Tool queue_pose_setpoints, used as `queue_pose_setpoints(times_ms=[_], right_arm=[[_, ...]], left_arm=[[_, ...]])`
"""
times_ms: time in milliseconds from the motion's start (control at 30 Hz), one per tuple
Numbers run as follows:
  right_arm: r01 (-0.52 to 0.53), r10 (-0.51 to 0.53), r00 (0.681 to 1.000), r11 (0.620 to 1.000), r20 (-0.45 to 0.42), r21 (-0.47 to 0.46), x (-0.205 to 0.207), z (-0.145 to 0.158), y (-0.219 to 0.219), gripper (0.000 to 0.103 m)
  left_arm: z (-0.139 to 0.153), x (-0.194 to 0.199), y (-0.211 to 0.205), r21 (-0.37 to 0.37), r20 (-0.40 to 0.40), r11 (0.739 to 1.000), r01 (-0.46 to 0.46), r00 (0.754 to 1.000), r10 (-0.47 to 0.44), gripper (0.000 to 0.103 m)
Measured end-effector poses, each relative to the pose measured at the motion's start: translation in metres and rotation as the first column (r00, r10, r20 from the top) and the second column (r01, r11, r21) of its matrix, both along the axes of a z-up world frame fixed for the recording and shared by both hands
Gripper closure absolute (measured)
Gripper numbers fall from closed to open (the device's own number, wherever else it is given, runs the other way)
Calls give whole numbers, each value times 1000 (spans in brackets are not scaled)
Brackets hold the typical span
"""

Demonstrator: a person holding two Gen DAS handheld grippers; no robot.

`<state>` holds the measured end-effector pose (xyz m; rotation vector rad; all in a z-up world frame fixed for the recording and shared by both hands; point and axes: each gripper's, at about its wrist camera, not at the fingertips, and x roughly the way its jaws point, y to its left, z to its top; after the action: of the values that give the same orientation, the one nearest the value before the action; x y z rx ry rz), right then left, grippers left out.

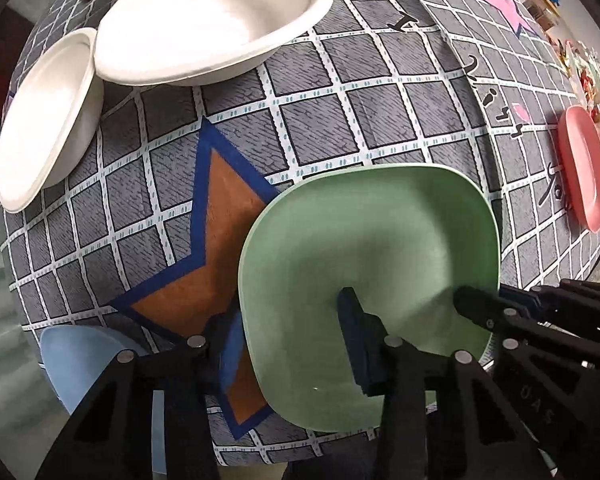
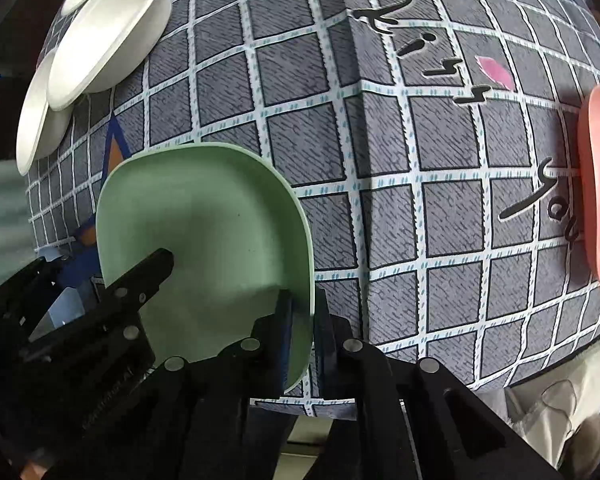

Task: Organize plates and bowls
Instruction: 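Lift the green plate with both grippers and lower it onto the blue plate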

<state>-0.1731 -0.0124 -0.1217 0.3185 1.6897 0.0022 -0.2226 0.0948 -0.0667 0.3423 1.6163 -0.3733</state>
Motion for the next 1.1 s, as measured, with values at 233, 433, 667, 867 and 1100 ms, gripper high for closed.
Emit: queue_pose_setpoints(times_ms=[233, 433, 667, 867, 1100], right_arm=[[32, -32, 999, 999, -21, 30, -1, 1, 4, 92], [-8, 9, 1000, 999, -20, 42, 1, 26, 6, 92], [-121, 121, 993, 991, -2, 64, 19, 61, 46, 92], [-265, 265, 964, 960, 11, 87, 32, 83, 97, 92], [-425, 426, 904, 896, 16, 129, 34, 86, 160, 92]], left_arm=[[-9, 8, 35, -23, -40, 999, -39, 998, 38, 61], [9, 0, 54, -25, -23, 998, -50, 999, 49, 61], [32, 9, 97, -13, 7, 991, -133, 991, 133, 61], [44, 7, 154, 30, 23, 976, -214, 977, 213, 61], [48, 2, 210, 72, 29, 953, -293, 956, 292, 61]])
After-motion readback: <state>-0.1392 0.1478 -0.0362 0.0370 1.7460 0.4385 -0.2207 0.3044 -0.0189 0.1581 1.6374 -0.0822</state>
